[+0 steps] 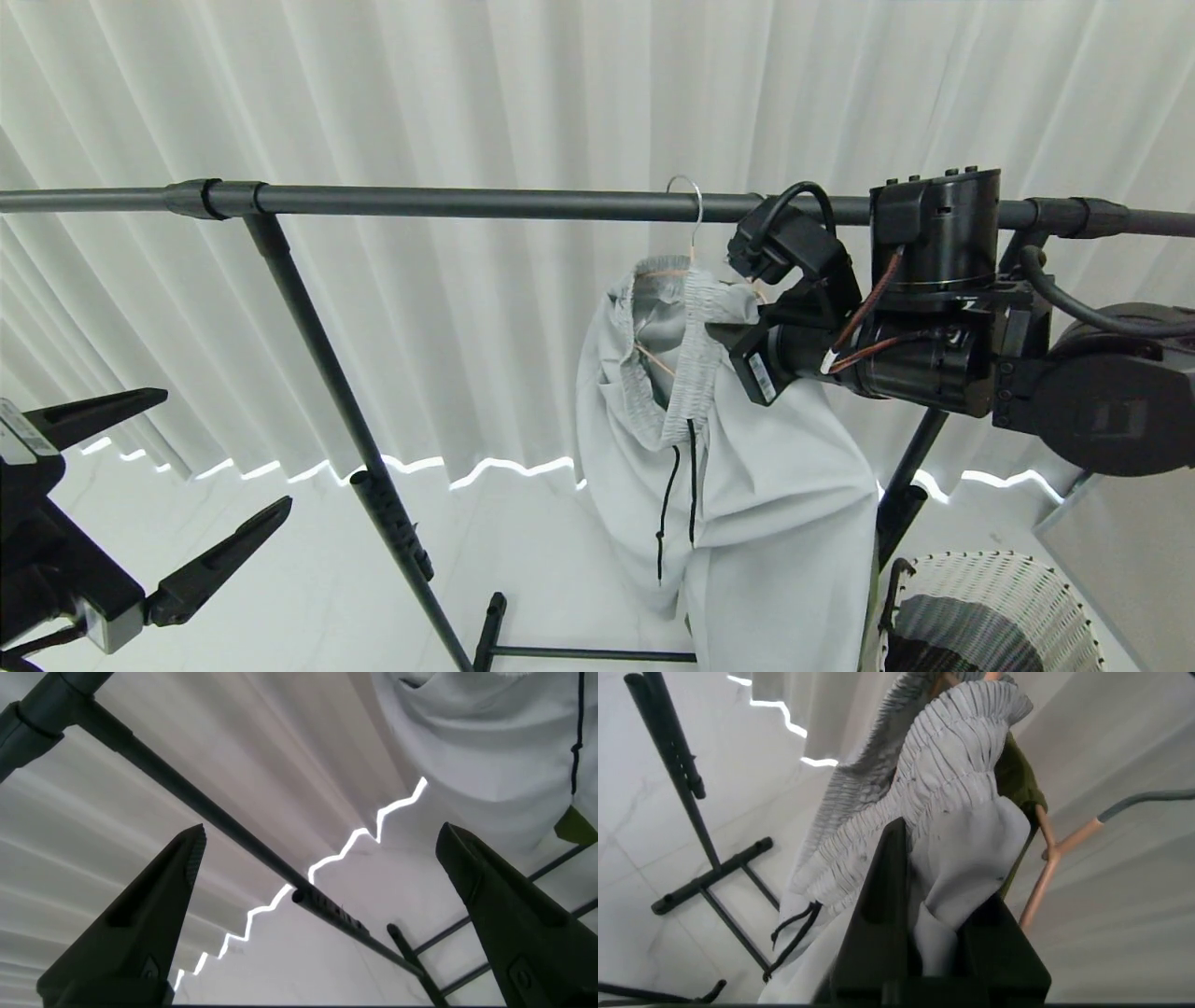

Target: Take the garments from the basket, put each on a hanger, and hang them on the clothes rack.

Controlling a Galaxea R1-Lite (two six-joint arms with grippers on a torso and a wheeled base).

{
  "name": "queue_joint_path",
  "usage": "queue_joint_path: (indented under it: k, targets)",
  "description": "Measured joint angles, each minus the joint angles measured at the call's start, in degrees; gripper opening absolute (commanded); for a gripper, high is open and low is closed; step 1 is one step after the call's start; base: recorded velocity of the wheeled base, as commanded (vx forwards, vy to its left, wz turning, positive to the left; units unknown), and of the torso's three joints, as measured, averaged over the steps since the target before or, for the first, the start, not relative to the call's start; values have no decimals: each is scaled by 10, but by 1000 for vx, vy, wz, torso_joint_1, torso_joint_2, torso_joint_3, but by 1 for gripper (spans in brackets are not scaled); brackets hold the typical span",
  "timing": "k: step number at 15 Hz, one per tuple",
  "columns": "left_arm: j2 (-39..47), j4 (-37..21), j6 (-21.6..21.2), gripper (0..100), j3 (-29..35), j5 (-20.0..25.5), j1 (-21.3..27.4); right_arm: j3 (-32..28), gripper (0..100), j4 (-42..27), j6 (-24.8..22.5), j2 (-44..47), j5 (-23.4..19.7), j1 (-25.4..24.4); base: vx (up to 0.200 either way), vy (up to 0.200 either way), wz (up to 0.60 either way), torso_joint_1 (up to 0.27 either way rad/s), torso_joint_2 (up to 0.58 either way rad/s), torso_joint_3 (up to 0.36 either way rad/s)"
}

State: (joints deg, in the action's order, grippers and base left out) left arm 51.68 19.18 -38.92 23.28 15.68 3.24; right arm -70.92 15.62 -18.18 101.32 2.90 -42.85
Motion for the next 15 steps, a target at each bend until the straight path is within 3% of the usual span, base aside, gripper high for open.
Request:
queue_joint_path:
  k: [6,11,15]
  targets:
    - [1,0,4,100,-3,-4,-1,51,100,71,20,-26,4,-15,0,0,0,0,0,0]
    - [2,0,16,100,-4,-5,-4,182,100,168,31,-133,2,-36,0,0,0,0,0,0]
    - [-2,1,30,100,-9,-28,-40,282,100,180,31,-254,27,-26,0,0,0,0,0,0]
